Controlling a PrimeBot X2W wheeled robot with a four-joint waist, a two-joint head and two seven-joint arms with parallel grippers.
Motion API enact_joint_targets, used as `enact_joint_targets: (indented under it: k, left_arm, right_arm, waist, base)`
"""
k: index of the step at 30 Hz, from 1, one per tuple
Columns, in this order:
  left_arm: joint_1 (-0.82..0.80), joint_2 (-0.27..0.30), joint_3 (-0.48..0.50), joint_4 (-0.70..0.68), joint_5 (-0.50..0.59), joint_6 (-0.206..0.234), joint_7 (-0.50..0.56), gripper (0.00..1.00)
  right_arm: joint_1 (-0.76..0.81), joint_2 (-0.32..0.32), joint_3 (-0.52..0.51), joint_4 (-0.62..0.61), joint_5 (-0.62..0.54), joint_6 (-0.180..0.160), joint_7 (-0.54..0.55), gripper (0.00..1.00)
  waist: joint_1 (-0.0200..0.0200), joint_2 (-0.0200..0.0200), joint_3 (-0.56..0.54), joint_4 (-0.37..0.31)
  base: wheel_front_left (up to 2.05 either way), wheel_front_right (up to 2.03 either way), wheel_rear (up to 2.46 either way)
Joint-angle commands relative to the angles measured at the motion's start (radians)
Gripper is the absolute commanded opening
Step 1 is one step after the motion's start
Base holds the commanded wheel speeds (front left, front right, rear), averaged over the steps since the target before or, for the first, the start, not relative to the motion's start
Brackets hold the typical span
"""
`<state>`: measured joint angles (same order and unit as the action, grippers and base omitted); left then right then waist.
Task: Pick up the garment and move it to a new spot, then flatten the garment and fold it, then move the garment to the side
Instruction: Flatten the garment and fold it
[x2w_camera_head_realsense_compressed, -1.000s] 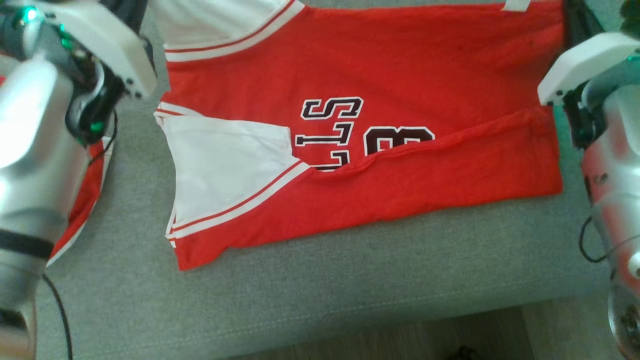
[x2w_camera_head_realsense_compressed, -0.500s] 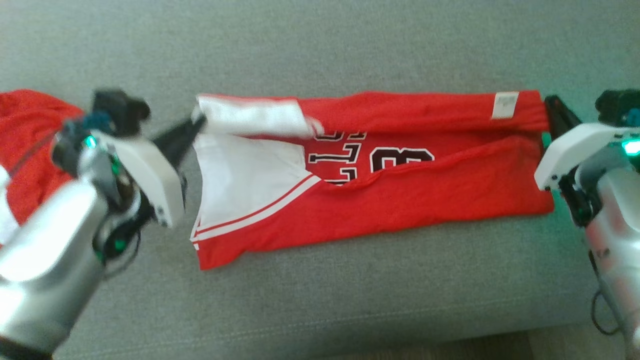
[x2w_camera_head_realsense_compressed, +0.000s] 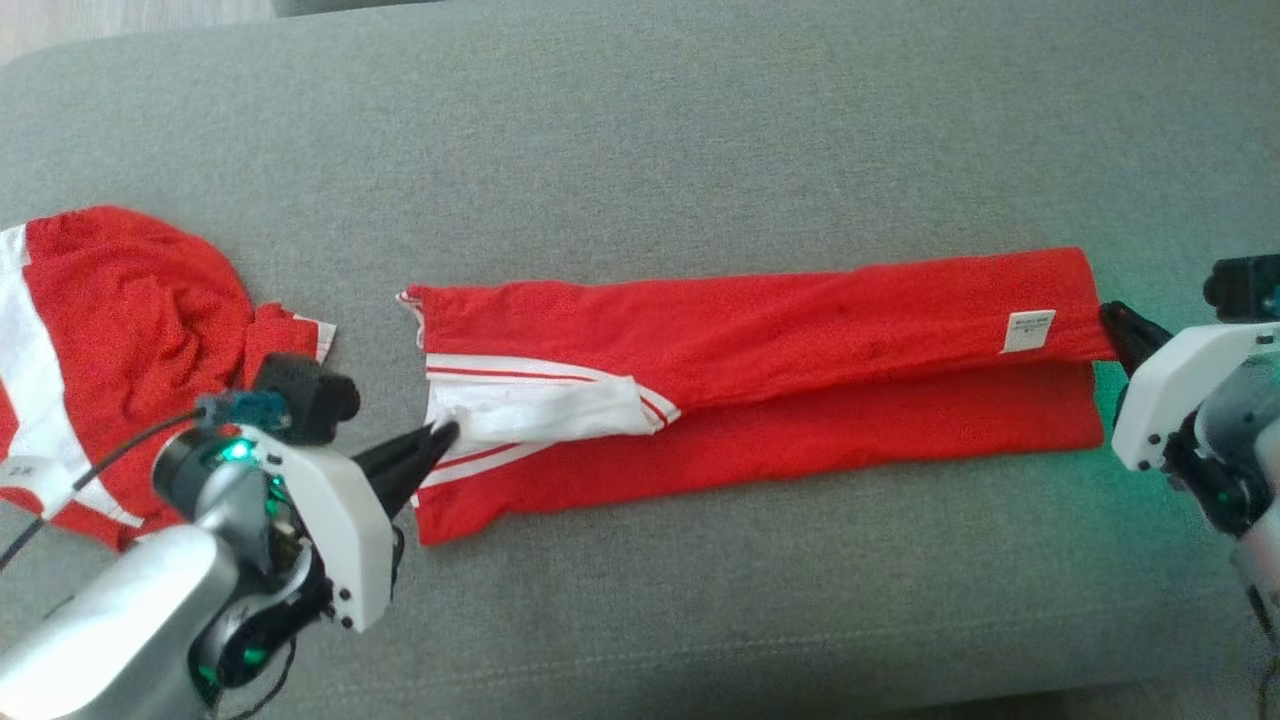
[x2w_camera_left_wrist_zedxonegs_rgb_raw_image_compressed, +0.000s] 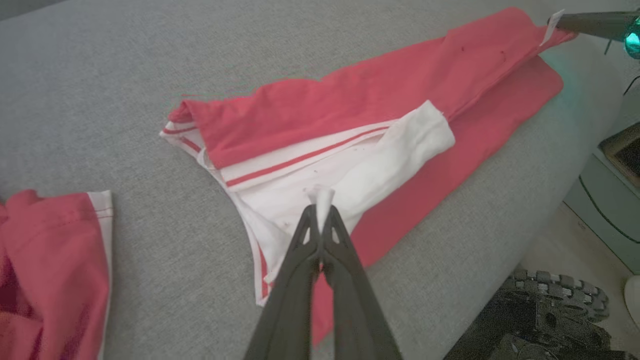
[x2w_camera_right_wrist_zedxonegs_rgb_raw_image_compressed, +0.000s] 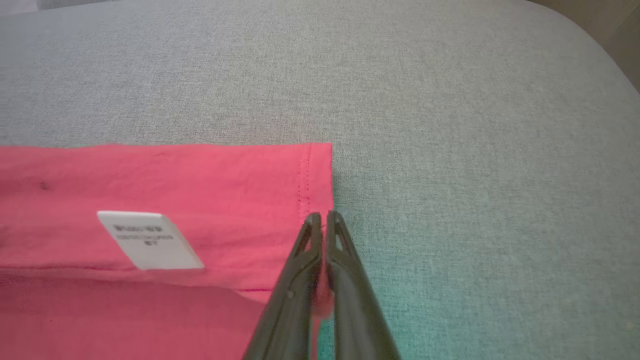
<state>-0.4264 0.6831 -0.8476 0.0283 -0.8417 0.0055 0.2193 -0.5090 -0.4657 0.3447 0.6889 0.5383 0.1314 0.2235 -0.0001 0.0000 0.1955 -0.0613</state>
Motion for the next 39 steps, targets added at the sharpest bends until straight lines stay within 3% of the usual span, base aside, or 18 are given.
enact_joint_targets:
  k: [1,6,7,8,9,10,16,21,30,39]
  left_arm:
    - [-0.029,0.048,0.044,-0.039,-0.008,0.008,0.007,0.0]
    - [-0.02,0.052,0.039,-0.037,-0.017,0.011,0.019,0.0]
    - [-0.018,0.051,0.037,-0.033,-0.018,0.011,0.022,0.0]
    - [-0.017,0.049,0.033,-0.029,-0.017,0.012,0.023,0.4]
    - [-0.015,0.048,0.029,-0.023,-0.015,0.012,0.025,0.87]
    - [-0.013,0.047,0.025,-0.018,-0.013,0.012,0.027,1.0]
    - [-0.016,0.033,0.043,0.028,-0.01,0.029,-0.015,1.0]
    - [-0.031,-0.011,0.101,0.066,-0.028,0.068,-0.103,1.0]
    - [-0.035,-0.142,0.229,0.135,-0.085,0.139,-0.328,1.0]
    - [-0.001,-0.256,0.315,0.162,-0.08,0.143,-0.472,1.0]
  right_arm:
    - [0.018,-0.038,0.001,-0.058,0.012,-0.001,0.021,0.0]
    - [0.053,-0.045,-0.013,-0.119,0.023,-0.001,0.079,0.0]
    - [0.063,-0.046,-0.018,-0.132,0.027,-0.001,0.096,0.07]
    - [0.072,-0.048,-0.024,-0.146,0.026,-0.001,0.109,0.82]
    - [0.08,-0.05,-0.032,-0.157,0.026,-0.001,0.119,1.0]
    - [0.088,-0.051,-0.044,-0.168,0.026,-0.001,0.129,1.0]
    - [0.115,-0.067,-0.118,-0.24,0.013,-0.001,0.201,1.0]
    - [0.127,-0.059,-0.195,-0.321,-0.025,-0.001,0.224,1.0]
    - [0.162,0.044,-0.31,-0.477,-0.115,-0.001,0.185,1.0]
    - [0.21,0.152,-0.356,-0.534,-0.179,-0.001,0.041,1.0]
  waist:
    - [0.0001,0.0,-0.001,0.0]
    - [0.0001,0.0,0.003,0.0]
    - [0.0001,0.0,0.004,0.0]
    - [0.0001,0.0,0.003,0.0]
    - [0.0001,0.0,0.002,0.001]
    - [0.0001,0.0,0.0,0.001]
    - [0.0001,0.0,-0.027,0.004]
    - [0.0001,0.0,-0.061,0.007]
    - [0.0001,0.0,-0.102,0.003]
    - [0.0001,0.0,-0.105,0.002]
  base:
    - [0.0,0.0,0.0]
    - [0.0,0.0,0.0]
    - [0.0,0.0,0.0]
    - [0.0,0.0,0.0]
    - [0.0,0.0,0.0]
    - [0.0,0.0,0.0]
    - [0.0,0.0,0.0]
    - [0.0,0.0,0.0]
    - [0.0,0.0,0.0]
    - [0.0,0.0,0.0]
